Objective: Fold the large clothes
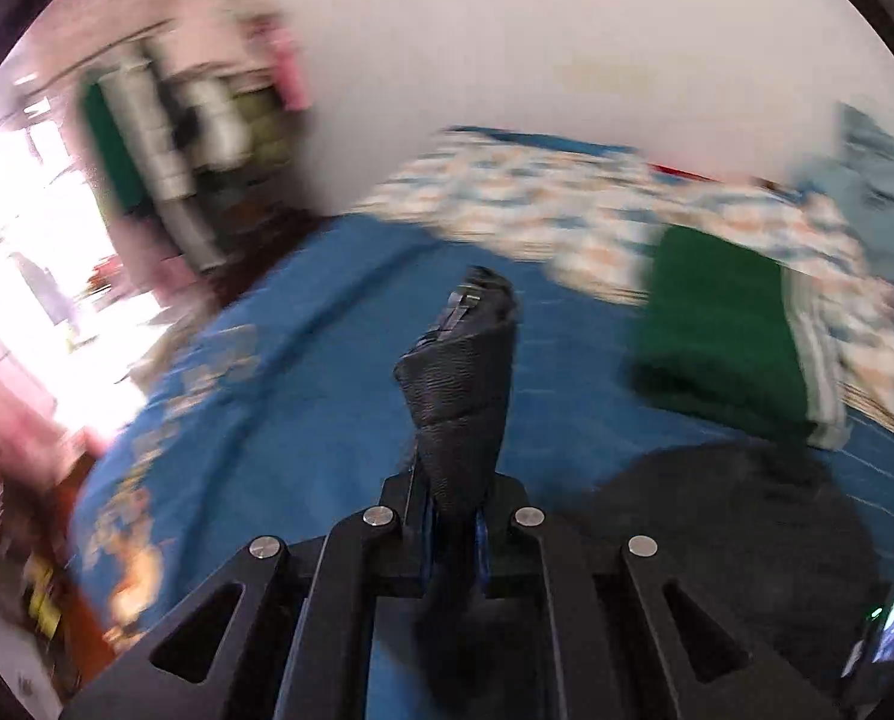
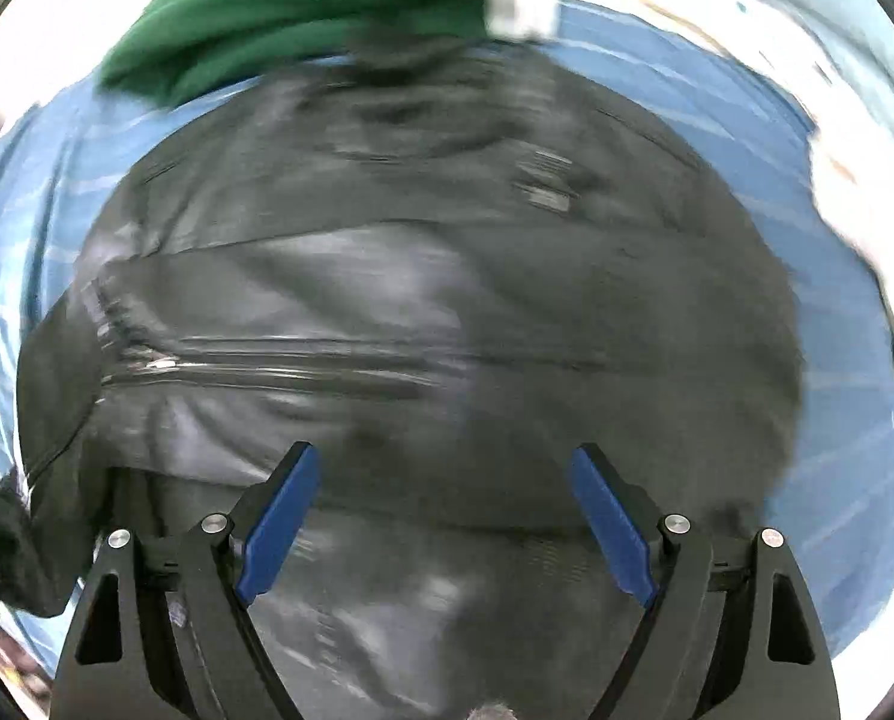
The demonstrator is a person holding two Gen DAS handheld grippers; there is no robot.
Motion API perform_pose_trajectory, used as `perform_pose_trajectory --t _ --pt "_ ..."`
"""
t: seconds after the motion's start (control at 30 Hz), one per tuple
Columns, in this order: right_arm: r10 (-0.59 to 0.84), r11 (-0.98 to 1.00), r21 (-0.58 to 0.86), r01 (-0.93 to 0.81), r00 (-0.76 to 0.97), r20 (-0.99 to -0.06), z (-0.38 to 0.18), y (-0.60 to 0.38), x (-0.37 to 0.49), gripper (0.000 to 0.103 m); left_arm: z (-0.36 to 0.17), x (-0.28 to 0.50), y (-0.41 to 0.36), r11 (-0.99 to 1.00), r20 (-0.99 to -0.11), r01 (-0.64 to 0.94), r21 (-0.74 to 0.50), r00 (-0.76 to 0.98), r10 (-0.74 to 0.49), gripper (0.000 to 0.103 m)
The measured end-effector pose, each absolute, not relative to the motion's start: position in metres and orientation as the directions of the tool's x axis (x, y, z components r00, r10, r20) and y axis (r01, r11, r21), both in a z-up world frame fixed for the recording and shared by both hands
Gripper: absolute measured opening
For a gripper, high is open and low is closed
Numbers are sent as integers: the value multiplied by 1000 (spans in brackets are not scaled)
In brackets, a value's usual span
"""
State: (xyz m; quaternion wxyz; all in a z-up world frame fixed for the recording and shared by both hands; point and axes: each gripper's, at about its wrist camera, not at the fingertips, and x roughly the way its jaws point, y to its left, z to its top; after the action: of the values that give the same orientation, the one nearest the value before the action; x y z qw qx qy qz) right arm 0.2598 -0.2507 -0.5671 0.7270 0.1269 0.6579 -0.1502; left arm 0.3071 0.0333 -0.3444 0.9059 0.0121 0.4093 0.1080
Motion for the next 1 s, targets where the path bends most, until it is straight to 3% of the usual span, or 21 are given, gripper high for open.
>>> perform_pose_trajectory --t 0.13,0.3,0.4,0.57,0.6,0.67,0.7,0.73,1.0 --pt "-64 842 -23 539 57 -996 -564 -328 206 87 -368 331 -84 997 -797 72 17 603 -30 6" --pt "-82 755 -61 653 1 -997 -575 -409 149 87 -421 318 -219 946 -857 322 -36 477 -195 6" --pt "-50 699 -22 715 19 -999 -579 -446 114 87 -465 300 -275 908 -907 416 -54 360 -218 9" --pt "-10 663 30 748 48 -999 -581 -483 77 87 -507 276 -305 896 -947 443 22 298 -124 13" --pt "5 665 45 745 56 -998 -581 -489 75 87 -507 275 -303 900 -949 435 7 287 -131 18" --pt "44 682 94 725 88 -995 -576 -497 75 87 -499 274 -294 907 -948 419 -34 274 -162 48" --pt "63 690 112 715 94 -994 -574 -499 76 87 -493 274 -288 913 -946 404 -54 271 -176 85" --pt "82 693 128 710 99 -992 -573 -502 77 87 -486 275 -280 921 -943 384 -70 274 -186 98" --pt "331 634 401 661 236 -914 -547 -499 127 87 -438 259 -184 977 -932 213 -12 352 -89 98"
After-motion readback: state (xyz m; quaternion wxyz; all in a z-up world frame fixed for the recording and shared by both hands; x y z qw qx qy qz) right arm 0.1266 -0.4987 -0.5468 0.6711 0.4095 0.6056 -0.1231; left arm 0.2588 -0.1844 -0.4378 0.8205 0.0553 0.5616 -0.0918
